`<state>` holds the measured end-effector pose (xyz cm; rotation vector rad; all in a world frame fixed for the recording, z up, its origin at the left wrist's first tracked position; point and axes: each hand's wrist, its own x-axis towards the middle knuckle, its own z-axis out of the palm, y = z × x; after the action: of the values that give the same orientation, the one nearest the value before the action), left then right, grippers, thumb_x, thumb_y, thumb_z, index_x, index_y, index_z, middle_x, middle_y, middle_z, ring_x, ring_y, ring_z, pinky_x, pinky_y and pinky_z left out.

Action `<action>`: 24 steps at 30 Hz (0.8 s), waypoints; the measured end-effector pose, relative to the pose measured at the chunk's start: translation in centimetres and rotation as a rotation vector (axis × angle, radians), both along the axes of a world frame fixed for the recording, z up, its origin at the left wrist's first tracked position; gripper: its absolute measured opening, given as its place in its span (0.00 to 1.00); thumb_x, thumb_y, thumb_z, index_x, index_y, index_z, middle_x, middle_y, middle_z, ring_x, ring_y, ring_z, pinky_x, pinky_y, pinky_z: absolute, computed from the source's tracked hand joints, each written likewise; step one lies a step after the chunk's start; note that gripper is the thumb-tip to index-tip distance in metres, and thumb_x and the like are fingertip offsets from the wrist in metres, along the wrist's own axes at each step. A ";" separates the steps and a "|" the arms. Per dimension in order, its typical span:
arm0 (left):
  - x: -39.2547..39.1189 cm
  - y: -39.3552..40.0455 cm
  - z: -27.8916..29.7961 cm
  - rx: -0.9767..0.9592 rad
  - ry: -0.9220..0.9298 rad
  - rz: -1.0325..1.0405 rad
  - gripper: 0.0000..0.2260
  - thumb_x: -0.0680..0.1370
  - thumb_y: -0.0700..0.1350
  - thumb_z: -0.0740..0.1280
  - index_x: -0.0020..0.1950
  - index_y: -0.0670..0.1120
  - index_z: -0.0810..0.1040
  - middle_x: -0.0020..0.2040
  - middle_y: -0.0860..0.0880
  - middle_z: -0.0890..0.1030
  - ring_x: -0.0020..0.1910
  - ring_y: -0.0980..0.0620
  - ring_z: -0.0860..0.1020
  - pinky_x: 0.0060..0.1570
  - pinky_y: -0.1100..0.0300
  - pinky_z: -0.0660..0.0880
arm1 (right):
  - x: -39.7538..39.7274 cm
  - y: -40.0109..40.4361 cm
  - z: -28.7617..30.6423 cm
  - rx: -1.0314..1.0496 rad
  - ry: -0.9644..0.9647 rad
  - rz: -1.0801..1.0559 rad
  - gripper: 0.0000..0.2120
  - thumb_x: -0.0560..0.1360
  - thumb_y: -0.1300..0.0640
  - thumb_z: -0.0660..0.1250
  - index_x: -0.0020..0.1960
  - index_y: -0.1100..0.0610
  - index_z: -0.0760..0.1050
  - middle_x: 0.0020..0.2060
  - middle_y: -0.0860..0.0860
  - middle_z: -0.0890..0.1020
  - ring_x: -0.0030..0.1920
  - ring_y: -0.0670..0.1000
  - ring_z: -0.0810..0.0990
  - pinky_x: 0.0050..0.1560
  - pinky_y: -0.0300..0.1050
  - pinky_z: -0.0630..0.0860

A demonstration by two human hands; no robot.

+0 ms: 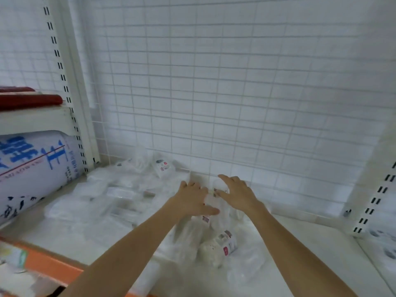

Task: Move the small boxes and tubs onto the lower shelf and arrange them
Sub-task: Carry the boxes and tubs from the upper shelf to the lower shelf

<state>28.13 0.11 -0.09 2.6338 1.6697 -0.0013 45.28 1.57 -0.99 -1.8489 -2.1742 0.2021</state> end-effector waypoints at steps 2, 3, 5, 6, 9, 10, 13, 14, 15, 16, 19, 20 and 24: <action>0.3 0.4 0.2 -0.043 0.040 -0.026 0.29 0.73 0.66 0.59 0.63 0.45 0.71 0.59 0.44 0.73 0.62 0.45 0.68 0.60 0.50 0.58 | -0.7 0.8 -0.6 -0.051 -0.010 -0.068 0.27 0.77 0.40 0.56 0.73 0.44 0.53 0.65 0.56 0.69 0.63 0.59 0.69 0.63 0.55 0.66; 0.4 0.5 0.4 -0.063 0.053 -0.043 0.27 0.73 0.65 0.60 0.61 0.45 0.72 0.58 0.44 0.74 0.61 0.45 0.68 0.61 0.50 0.58 | -1.0 1.0 -0.8 -0.060 -0.016 -0.099 0.28 0.77 0.40 0.56 0.73 0.44 0.52 0.64 0.56 0.70 0.63 0.59 0.70 0.63 0.55 0.64; 0.4 0.7 0.5 -0.087 0.050 -0.083 0.22 0.73 0.64 0.61 0.54 0.47 0.74 0.54 0.46 0.76 0.59 0.46 0.70 0.61 0.49 0.57 | -1.7 1.2 -1.1 -0.042 0.022 -0.147 0.28 0.76 0.42 0.58 0.72 0.45 0.53 0.60 0.55 0.75 0.60 0.57 0.73 0.61 0.53 0.63; 0.4 0.8 0.5 -0.098 0.038 -0.101 0.20 0.73 0.63 0.62 0.50 0.48 0.73 0.50 0.47 0.77 0.58 0.47 0.71 0.59 0.51 0.58 | -1.9 1.2 -1.2 -0.035 0.058 -0.162 0.27 0.76 0.44 0.60 0.71 0.46 0.53 0.57 0.54 0.78 0.58 0.56 0.75 0.60 0.52 0.64; -0.2 1.3 0.6 -0.133 -0.096 -0.156 0.18 0.72 0.61 0.65 0.50 0.48 0.71 0.46 0.51 0.76 0.53 0.50 0.72 0.51 0.55 0.58 | -2.4 1.2 -1.0 -0.027 0.180 -0.161 0.28 0.75 0.46 0.64 0.70 0.46 0.56 0.53 0.52 0.78 0.53 0.54 0.77 0.56 0.48 0.66; -0.4 1.5 0.8 -0.162 -0.189 -0.167 0.20 0.72 0.60 0.66 0.55 0.48 0.72 0.50 0.50 0.76 0.54 0.50 0.72 0.52 0.55 0.60 | -2.5 1.1 -0.8 -0.019 0.261 -0.163 0.29 0.73 0.46 0.66 0.69 0.47 0.57 0.53 0.52 0.77 0.52 0.53 0.76 0.54 0.46 0.69; -2.0 2.2 1.7 -0.295 -0.639 -0.163 0.24 0.71 0.51 0.72 0.65 0.49 0.70 0.54 0.52 0.73 0.51 0.54 0.74 0.48 0.66 0.70 | -2.2 0.6 0.6 0.065 0.696 -0.245 0.29 0.69 0.51 0.73 0.65 0.53 0.65 0.53 0.52 0.76 0.50 0.51 0.77 0.48 0.43 0.74; -2.6 2.5 2.0 -0.357 -0.789 -0.158 0.25 0.71 0.48 0.73 0.65 0.49 0.70 0.54 0.53 0.72 0.50 0.56 0.75 0.45 0.69 0.71 | -2.0 0.3 1.3 0.084 0.838 -0.278 0.25 0.68 0.52 0.73 0.62 0.55 0.69 0.53 0.53 0.77 0.49 0.51 0.78 0.48 0.45 0.75; -3.3 2.9 2.3 -0.412 -0.908 -0.148 0.26 0.71 0.46 0.73 0.66 0.50 0.69 0.54 0.54 0.73 0.49 0.56 0.75 0.44 0.70 0.72 | -1.6 -0.2 2.0 0.090 0.956 -0.296 0.21 0.68 0.52 0.73 0.58 0.56 0.72 0.52 0.54 0.79 0.48 0.51 0.79 0.48 0.45 0.77; -3.9 3.3 2.4 -0.460 -0.999 -0.137 0.26 0.71 0.44 0.73 0.66 0.50 0.68 0.54 0.54 0.74 0.49 0.57 0.76 0.44 0.70 0.73 | -1.2 -0.8 2.7 0.073 1.053 -0.299 0.17 0.69 0.53 0.73 0.55 0.56 0.74 0.50 0.54 0.80 0.46 0.50 0.80 0.46 0.45 0.77; -5.3 4.1 2.8 -0.564 -1.178 -0.130 0.22 0.70 0.39 0.73 0.62 0.47 0.72 0.52 0.51 0.77 0.50 0.55 0.77 0.47 0.67 0.74 | -0.7 -2.7 4.1 -0.019 1.387 -0.236 0.15 0.66 0.57 0.75 0.49 0.57 0.73 0.44 0.54 0.81 0.42 0.50 0.81 0.41 0.42 0.75; -5.6 4.3 2.6 -0.582 -1.208 -0.127 0.20 0.70 0.38 0.73 0.59 0.47 0.73 0.50 0.50 0.78 0.49 0.55 0.78 0.48 0.63 0.75 | -0.7 -3.2 4.2 -0.051 1.519 -0.209 0.18 0.64 0.59 0.75 0.50 0.59 0.72 0.44 0.55 0.81 0.42 0.52 0.82 0.40 0.43 0.77; -5.9 4.2 2.4 -0.584 -1.258 -0.049 0.25 0.64 0.49 0.77 0.57 0.48 0.72 0.47 0.46 0.78 0.44 0.51 0.77 0.38 0.60 0.73 | -1.9 -4.2 4.0 -0.180 1.853 -0.122 0.20 0.64 0.64 0.70 0.55 0.63 0.72 0.50 0.62 0.78 0.44 0.59 0.82 0.44 0.48 0.81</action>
<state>22.23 4.30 2.34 1.5606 0.9135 0.8177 43.34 -2.60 3.05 -0.8575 -0.6792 1.3774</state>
